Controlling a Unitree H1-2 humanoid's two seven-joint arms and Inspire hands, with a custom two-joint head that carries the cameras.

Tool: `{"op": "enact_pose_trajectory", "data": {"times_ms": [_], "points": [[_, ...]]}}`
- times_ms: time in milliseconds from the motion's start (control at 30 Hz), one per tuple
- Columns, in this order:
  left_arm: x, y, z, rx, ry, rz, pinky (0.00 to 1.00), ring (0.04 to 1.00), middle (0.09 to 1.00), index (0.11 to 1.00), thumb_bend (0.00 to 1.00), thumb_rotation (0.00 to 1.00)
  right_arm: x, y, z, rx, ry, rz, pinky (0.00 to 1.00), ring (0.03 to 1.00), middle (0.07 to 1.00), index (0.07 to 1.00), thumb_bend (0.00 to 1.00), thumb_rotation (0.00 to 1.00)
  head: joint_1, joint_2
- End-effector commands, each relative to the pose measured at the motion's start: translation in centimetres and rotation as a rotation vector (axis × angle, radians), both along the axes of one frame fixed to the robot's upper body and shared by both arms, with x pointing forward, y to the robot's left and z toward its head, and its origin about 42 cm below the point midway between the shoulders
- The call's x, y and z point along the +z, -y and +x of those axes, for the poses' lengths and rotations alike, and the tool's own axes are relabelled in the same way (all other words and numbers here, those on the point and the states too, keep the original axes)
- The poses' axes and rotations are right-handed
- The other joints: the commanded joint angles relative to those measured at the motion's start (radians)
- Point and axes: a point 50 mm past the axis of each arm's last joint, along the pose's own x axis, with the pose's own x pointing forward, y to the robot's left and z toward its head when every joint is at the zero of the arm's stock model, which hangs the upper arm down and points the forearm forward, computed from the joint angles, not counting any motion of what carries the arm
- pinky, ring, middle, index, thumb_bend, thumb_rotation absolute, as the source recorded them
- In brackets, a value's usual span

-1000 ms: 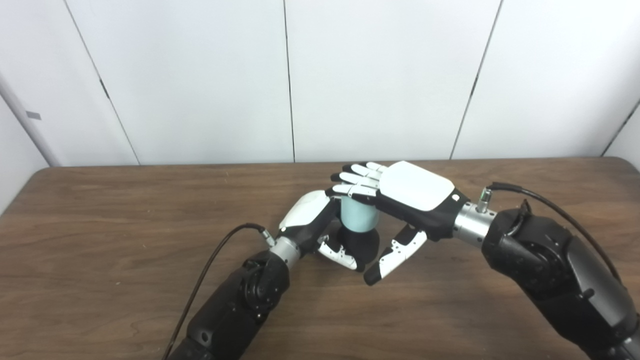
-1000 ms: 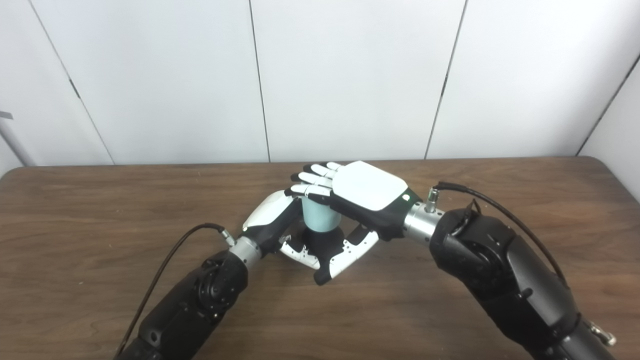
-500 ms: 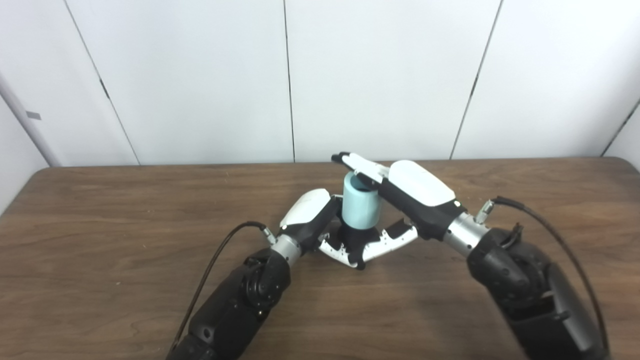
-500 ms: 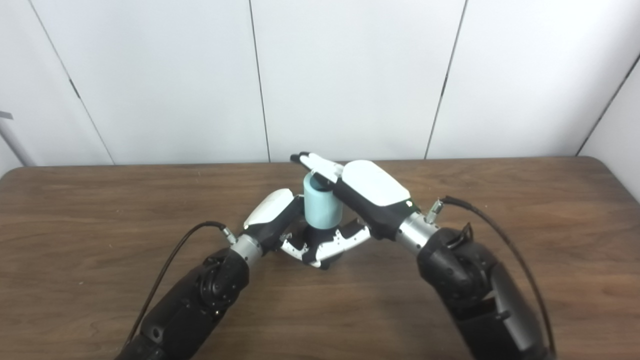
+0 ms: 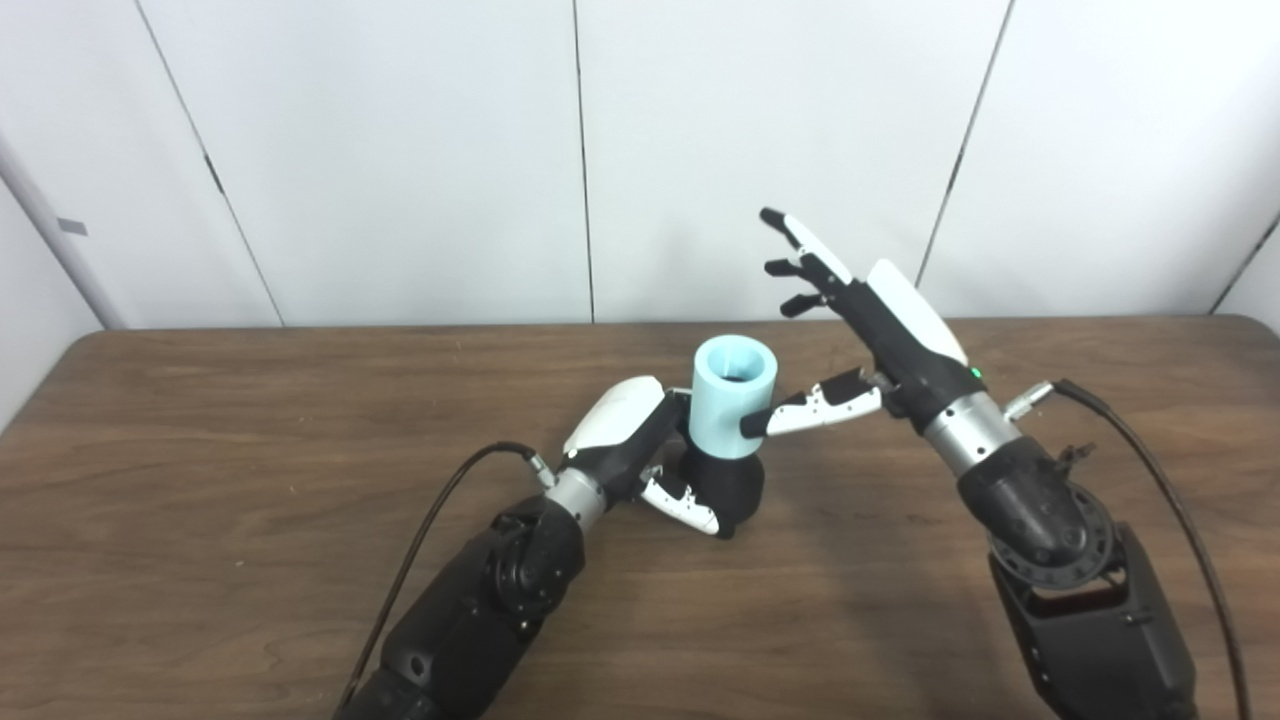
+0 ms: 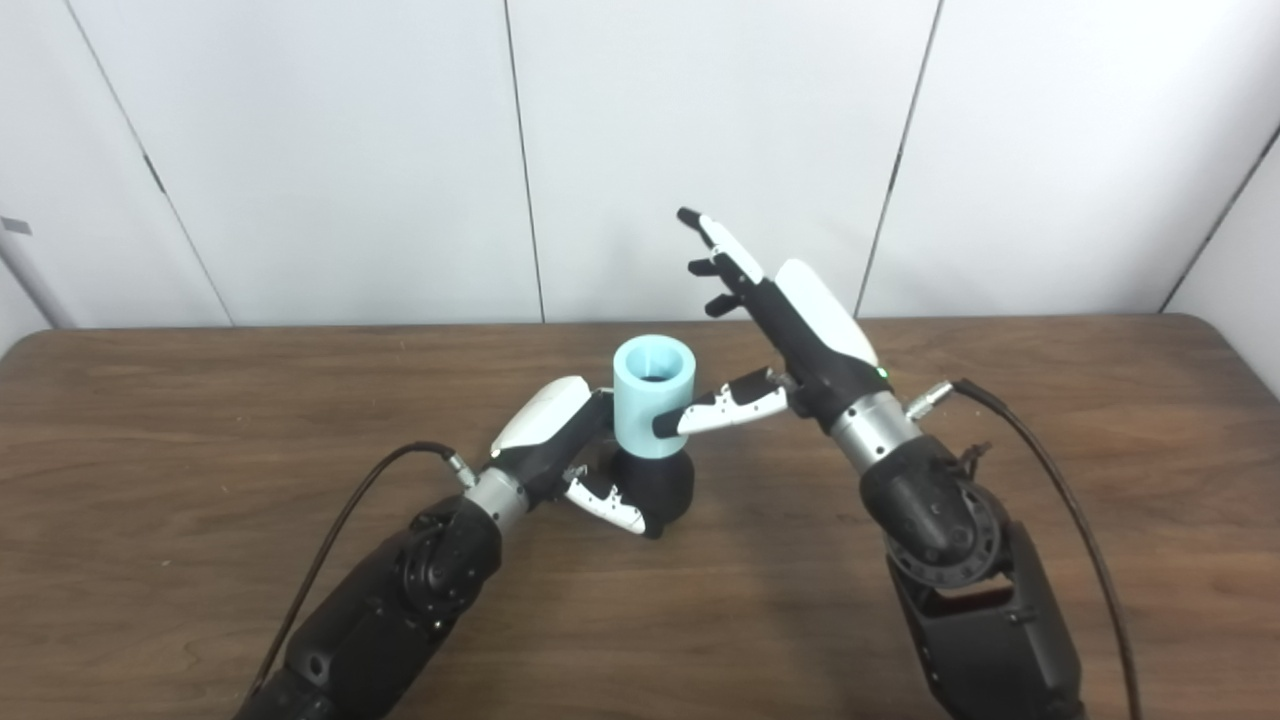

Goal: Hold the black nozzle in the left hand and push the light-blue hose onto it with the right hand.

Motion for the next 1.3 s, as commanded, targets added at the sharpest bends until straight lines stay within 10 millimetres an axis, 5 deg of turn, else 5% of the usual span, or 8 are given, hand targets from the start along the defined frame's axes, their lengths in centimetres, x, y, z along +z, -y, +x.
{"op": "enact_pose_trajectory", "data": {"times_ms": [0,133,333,633,700,800,967,1267], "points": [[-4.4,-1.6,-1.2,0.019,-0.152,0.113,0.84,0.57,0.484,0.489,0.53,0.0,1.4,1.1,-0.7,-0.003,0.093,0.017,0.67,0.852,1.0,1.0,0.81,0.16,0.0,0.0],[-4.4,-1.9,-1.2,0.021,-0.151,0.115,0.84,0.57,0.485,0.488,0.53,0.0,0.1,2.5,-1.3,-0.018,0.045,0.007,0.66,0.846,1.0,1.0,0.82,0.16,0.002,-0.001],[-4.1,-2.3,-1.1,0.025,-0.144,0.114,0.84,0.57,0.487,0.487,0.53,0.0,-2.3,3.5,-3.7,-0.003,-0.114,0.017,0.63,0.814,0.948,0.999,0.78,0.01,0.0,-0.005],[-3.7,-2.9,-1.2,0.038,-0.146,0.078,0.84,0.586,0.477,0.51,0.52,0.0,-5.6,2.5,-5.9,-0.078,-0.139,0.273,0.62,0.803,0.934,0.996,0.77,0.06,0.002,-0.005],[-3.6,-3.0,-1.2,0.043,-0.152,0.062,0.87,0.69,0.667,0.699,0.81,0.08,-6.0,2.1,-6.1,-0.088,-0.137,0.291,0.61,0.797,0.932,0.993,0.79,0.07,0.003,-0.004],[-3.5,-3.2,-1.4,0.049,-0.144,0.053,0.95,0.823,0.835,0.845,0.96,0.19,-6.2,2.3,-6.3,-0.093,-0.137,0.29,0.6,0.793,0.93,0.992,0.8,0.1,0.005,-0.004],[-3.5,-3.7,-1.3,0.067,-0.128,0.04,0.98,0.911,0.915,0.924,1.0,0.24,-6.6,2.8,-6.4,-0.109,-0.155,0.327,0.6,0.796,0.932,0.991,0.8,0.1,0.01,-0.001],[-2.7,-4.9,-1.5,0.107,-0.114,0.011,0.99,0.931,0.919,0.931,0.99,0.23,-7.6,3.0,-6.6,-0.132,-0.154,0.365,0.59,0.798,0.933,0.99,0.81,0.1,0.015,0.001]]}}
